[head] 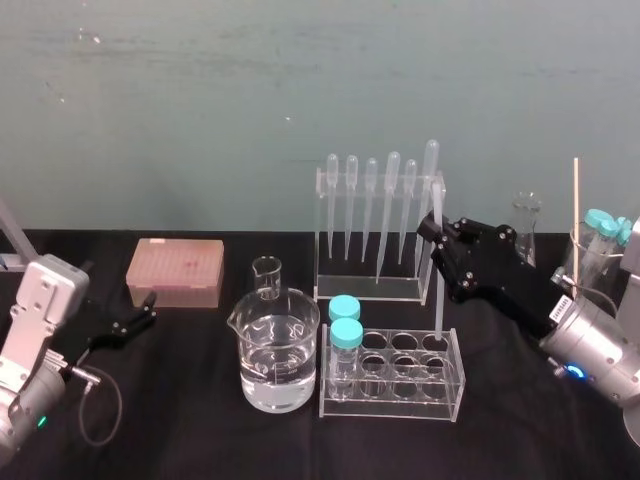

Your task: Pick up the stirring rod with one hand, then place it down.

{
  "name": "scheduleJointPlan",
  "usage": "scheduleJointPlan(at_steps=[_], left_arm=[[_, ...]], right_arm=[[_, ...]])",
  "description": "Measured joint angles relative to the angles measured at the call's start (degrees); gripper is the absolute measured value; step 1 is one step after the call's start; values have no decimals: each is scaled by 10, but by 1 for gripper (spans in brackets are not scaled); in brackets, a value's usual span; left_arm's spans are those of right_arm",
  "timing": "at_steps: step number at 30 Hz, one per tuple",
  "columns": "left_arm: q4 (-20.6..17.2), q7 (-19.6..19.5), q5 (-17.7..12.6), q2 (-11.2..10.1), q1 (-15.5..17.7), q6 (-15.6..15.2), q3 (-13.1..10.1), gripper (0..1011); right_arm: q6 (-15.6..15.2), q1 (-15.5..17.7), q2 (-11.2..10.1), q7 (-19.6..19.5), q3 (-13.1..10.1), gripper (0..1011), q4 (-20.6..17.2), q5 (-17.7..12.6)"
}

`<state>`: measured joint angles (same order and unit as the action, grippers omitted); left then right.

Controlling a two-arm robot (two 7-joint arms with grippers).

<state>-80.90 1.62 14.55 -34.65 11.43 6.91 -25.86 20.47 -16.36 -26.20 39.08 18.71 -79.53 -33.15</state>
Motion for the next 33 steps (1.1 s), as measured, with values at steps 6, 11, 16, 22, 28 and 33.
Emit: scheduleJointPlan(at_steps=[6, 11, 16, 22, 28, 33], left_arm=[[0, 0, 0, 0, 0, 0, 0, 1000], [0, 0, 0, 0, 0, 0, 0, 1000], [0, 0, 0, 0, 0, 0, 0, 1000], [0, 0, 0, 0, 0, 0, 0, 1000], [0, 0, 0, 0, 0, 0, 0, 1000], [0, 0, 0, 0, 0, 0, 0, 1000]], right_arm=[[-17, 15, -10, 3, 0, 68, -15, 6], [-22, 21, -14, 3, 1, 69, -15, 13], [-19, 19, -12, 3, 2, 69, -6, 18], [-15, 13, -7, 13, 6, 69, 12, 20], [-22, 1, -2, 27, 15, 69, 37, 17], [-21, -10, 2, 36, 25, 69, 68, 22]])
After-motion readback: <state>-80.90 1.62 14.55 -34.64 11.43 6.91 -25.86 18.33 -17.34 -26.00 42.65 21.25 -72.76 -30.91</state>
